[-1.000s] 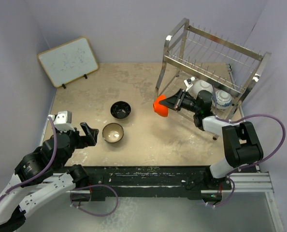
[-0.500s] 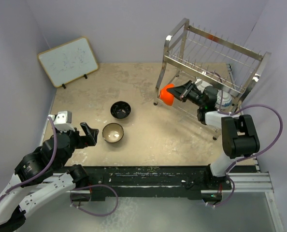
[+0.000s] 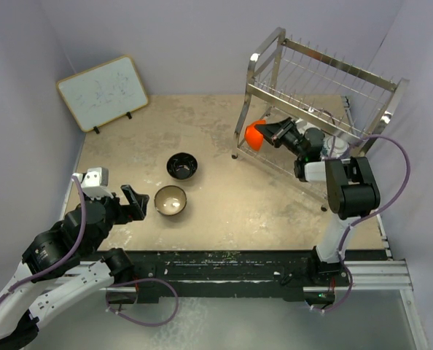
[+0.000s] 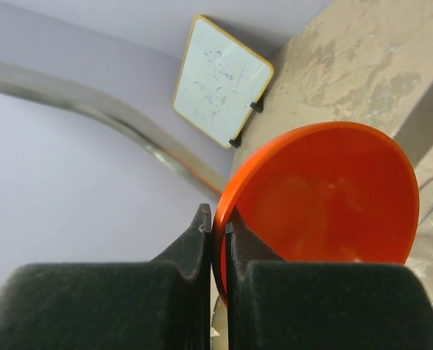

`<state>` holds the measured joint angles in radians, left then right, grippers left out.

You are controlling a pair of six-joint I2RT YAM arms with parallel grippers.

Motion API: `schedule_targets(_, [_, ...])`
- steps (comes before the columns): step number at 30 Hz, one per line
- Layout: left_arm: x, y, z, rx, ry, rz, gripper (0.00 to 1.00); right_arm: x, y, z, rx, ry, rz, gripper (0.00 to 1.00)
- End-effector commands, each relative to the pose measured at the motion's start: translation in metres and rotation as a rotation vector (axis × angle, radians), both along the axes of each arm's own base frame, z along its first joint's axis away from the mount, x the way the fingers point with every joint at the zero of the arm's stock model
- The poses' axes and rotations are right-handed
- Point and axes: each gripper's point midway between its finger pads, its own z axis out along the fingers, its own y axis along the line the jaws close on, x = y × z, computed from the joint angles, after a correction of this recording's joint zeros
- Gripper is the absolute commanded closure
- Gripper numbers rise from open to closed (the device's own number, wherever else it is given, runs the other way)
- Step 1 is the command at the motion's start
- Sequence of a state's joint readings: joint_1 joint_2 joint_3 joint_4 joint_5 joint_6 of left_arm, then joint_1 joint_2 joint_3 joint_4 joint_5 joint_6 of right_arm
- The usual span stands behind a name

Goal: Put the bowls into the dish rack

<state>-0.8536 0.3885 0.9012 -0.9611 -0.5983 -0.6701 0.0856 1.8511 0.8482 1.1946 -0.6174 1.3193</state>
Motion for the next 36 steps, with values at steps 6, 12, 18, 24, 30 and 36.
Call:
schedule_targets(6, [0.0, -0.001, 0.005, -0.023, -0.014, -0.002, 0.01, 0.017, -0.01, 0.026, 0.092, -0.134, -0.076, 1.0])
schedule_targets(12, [0.0, 0.0, 0.006, -0.026, -0.019, 0.001, 0.01, 0.021, -0.014, 0.008, 0.08, -0.095, -0.101, 1.0])
schedule_targets(18, [0.0, -0.001, 0.006, -0.026, -0.018, -0.001, 0.01, 0.023, -0.017, -0.016, 0.053, -0.058, -0.1, 1.0])
schedule_targets(24, [0.0, -0.002, 0.006, -0.025, -0.017, -0.005, 0.01, 0.019, -0.024, -0.034, 0.017, -0.013, -0.119, 0.97])
schedule_targets(30, [0.0, -0.002, 0.005, -0.022, -0.016, -0.003, 0.01, 0.012, -0.037, -0.047, -0.015, 0.032, -0.193, 0.95])
schedule_targets(36, [0.0, -0.001, 0.005, -0.022, -0.015, -0.003, 0.01, 0.012, -0.048, -0.052, -0.054, 0.054, -0.243, 0.85])
